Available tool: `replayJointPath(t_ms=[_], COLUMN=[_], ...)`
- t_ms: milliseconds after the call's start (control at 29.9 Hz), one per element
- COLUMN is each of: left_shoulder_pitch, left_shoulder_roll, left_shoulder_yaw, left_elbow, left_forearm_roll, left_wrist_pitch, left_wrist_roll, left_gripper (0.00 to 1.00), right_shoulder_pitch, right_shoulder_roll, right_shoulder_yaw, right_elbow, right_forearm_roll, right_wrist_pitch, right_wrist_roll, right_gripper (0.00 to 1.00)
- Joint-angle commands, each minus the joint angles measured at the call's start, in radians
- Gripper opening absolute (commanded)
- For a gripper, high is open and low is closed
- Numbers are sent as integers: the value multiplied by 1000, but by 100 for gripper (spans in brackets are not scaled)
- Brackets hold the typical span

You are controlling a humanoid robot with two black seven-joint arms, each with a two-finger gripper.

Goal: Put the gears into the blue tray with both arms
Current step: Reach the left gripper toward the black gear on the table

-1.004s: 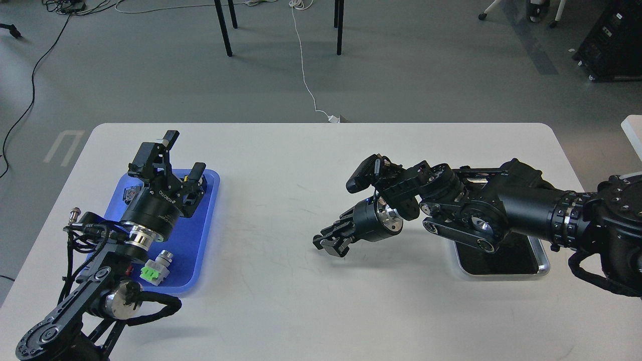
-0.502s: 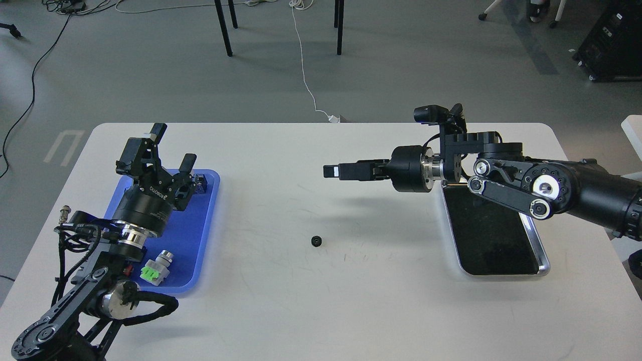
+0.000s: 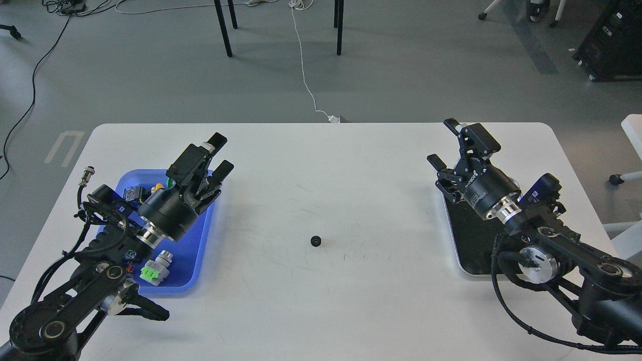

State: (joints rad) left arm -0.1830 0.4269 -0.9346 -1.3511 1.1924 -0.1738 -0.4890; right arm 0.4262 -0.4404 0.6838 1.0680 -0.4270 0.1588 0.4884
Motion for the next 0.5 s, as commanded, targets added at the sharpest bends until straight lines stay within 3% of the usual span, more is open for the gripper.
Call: replayJointPath(t_ms=[0, 301, 469], left_shoulder_pitch=[-77, -496, -654], left_shoulder_roll=[26, 72, -3], left_shoulder_yaw=[109, 558, 707], left_elbow=[-36, 41, 151], left_forearm_roll=[256, 945, 989], left_wrist_pitch=[-1, -1, 3], left_wrist_roll=[0, 0, 0], left_gripper=[98, 98, 97], right_shoulder_pitch=[-82, -126, -124], right_shoulder_roll=[0, -4, -1], right_shoulder_yaw=[53, 53, 56], right_elbow=[10, 10, 10], right_forearm_roll=[88, 123, 123], right_wrist_pitch=[1, -1, -1], right_wrist_roll=[0, 0, 0], right_gripper=[97, 97, 97])
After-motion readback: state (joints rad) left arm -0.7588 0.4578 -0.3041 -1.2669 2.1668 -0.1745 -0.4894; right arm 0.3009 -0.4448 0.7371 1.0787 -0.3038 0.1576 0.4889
